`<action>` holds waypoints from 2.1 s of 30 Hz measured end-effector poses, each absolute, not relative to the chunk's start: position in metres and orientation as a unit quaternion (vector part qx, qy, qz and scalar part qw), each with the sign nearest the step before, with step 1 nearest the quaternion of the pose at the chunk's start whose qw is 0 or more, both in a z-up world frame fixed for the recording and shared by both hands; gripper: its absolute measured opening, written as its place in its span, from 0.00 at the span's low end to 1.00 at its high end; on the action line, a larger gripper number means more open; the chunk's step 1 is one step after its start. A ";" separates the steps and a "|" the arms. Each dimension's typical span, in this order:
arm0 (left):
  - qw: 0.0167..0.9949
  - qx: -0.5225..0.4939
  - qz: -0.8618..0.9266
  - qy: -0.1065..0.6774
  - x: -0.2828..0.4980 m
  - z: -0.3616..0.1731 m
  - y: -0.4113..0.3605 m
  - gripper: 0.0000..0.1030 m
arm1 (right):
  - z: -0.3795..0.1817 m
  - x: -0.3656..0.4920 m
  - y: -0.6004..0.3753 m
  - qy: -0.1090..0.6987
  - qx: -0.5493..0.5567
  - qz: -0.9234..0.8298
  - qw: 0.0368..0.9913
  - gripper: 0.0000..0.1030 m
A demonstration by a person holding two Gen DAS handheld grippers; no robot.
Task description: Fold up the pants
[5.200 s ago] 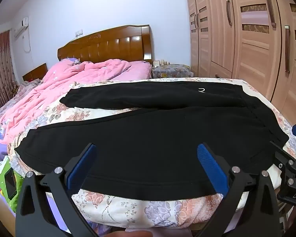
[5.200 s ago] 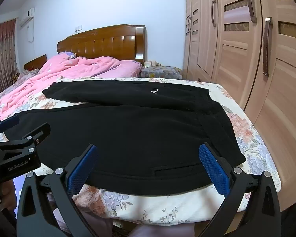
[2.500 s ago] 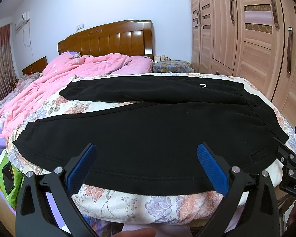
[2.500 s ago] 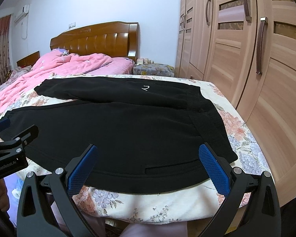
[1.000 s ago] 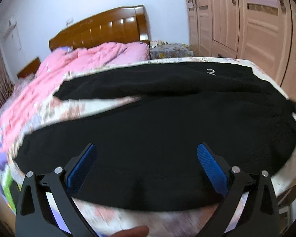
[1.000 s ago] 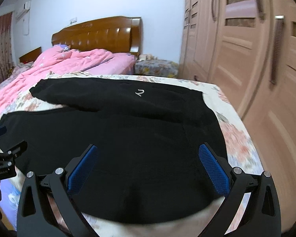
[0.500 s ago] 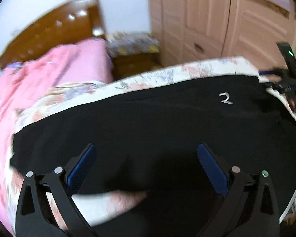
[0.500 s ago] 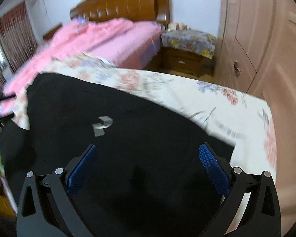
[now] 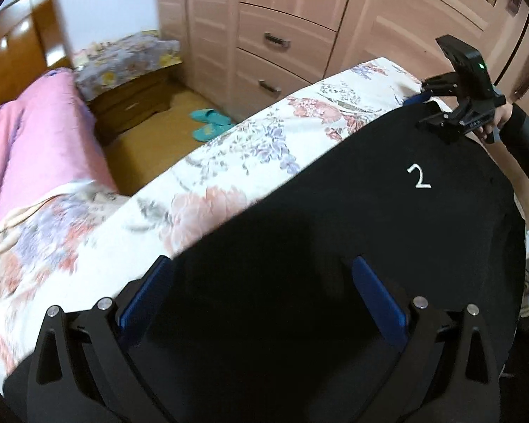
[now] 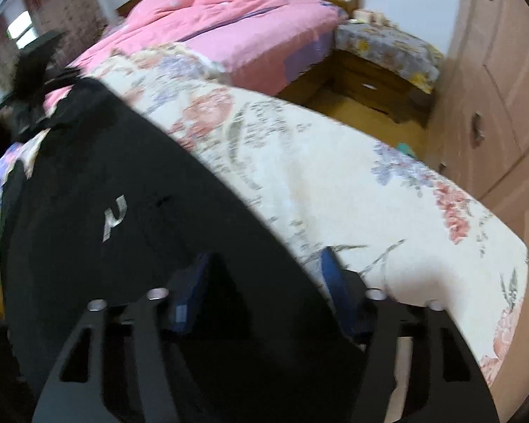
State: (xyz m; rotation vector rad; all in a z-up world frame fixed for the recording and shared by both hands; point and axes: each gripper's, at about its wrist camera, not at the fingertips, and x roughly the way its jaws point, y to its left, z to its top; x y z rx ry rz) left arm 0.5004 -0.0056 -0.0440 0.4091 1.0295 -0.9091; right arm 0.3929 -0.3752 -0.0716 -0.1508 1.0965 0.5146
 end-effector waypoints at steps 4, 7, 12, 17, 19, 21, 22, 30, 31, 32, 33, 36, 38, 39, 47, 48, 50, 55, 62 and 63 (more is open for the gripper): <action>0.734 0.188 -0.453 0.471 0.514 -0.048 -0.015 0.92 | -0.057 0.375 -0.364 0.472 -0.123 0.225 0.844 0.09; 0.725 0.199 -0.468 0.465 0.521 -0.050 -0.024 0.92 | -0.029 0.346 -0.350 0.421 -0.168 0.211 0.866 0.08; 0.695 0.202 -0.498 0.478 0.534 -0.053 -0.022 0.92 | 0.019 0.295 -0.331 0.339 -0.192 0.178 0.904 0.08; 0.652 0.190 -0.530 0.508 0.540 -0.059 -0.011 0.92 | 0.038 0.266 -0.323 0.308 -0.195 0.157 0.918 0.08; 0.652 0.184 -0.523 0.517 0.543 -0.063 -0.004 0.89 | 0.042 0.260 -0.321 0.299 -0.192 0.153 0.922 0.08; 0.664 0.179 -0.513 0.514 0.543 -0.064 0.004 0.65 | 0.043 0.254 -0.320 0.297 -0.187 0.151 0.924 0.08; 0.668 0.172 -0.511 0.512 0.542 -0.062 0.009 0.37 | 0.043 0.254 -0.319 0.299 -0.185 0.149 0.924 0.08; 0.770 0.228 -0.445 0.397 0.458 0.008 0.041 0.10 | 0.047 0.231 -0.311 0.300 -0.173 0.123 0.930 0.08; 0.780 0.240 -0.435 0.380 0.443 0.019 0.044 0.10 | 0.050 0.225 -0.310 0.295 -0.172 0.122 0.932 0.08; 0.792 0.255 -0.422 0.361 0.426 0.031 0.047 0.10 | 0.053 0.219 -0.310 0.291 -0.172 0.121 0.933 0.08; 0.805 0.270 -0.405 0.340 0.403 0.044 0.048 0.10 | 0.056 0.210 -0.308 0.286 -0.172 0.120 0.935 0.08; 0.827 0.311 -0.367 0.291 0.336 0.071 0.051 0.10 | 0.070 0.175 -0.306 0.266 -0.171 0.120 0.941 0.08; 0.836 0.325 -0.352 0.267 0.295 0.081 0.053 0.10 | 0.074 0.154 -0.308 0.258 -0.169 0.120 0.944 0.08; 0.842 0.333 -0.342 0.253 0.267 0.085 0.055 0.10 | 0.075 0.143 -0.308 0.255 -0.166 0.122 0.945 0.08; 0.858 0.347 -0.298 0.232 0.126 0.049 0.063 0.10 | 0.039 0.052 -0.299 0.261 -0.153 0.134 0.944 0.08; 0.857 0.352 -0.293 0.236 0.108 0.036 0.062 0.10 | 0.034 0.044 -0.299 0.264 -0.153 0.134 0.943 0.08; 0.854 0.362 -0.283 0.244 0.084 0.015 0.062 0.10 | 0.017 0.026 -0.299 0.273 -0.144 0.138 0.941 0.08; 0.847 0.381 -0.259 0.267 0.051 -0.041 0.062 0.10 | -0.032 -0.003 -0.290 0.307 -0.148 0.130 0.931 0.08; 0.866 0.377 -0.232 0.234 0.037 -0.042 0.064 0.10 | -0.048 -0.024 -0.293 0.306 -0.112 0.111 0.939 0.08; 0.866 0.376 -0.233 0.230 0.035 -0.039 0.064 0.10 | -0.049 -0.027 -0.295 0.305 -0.106 0.110 0.940 0.08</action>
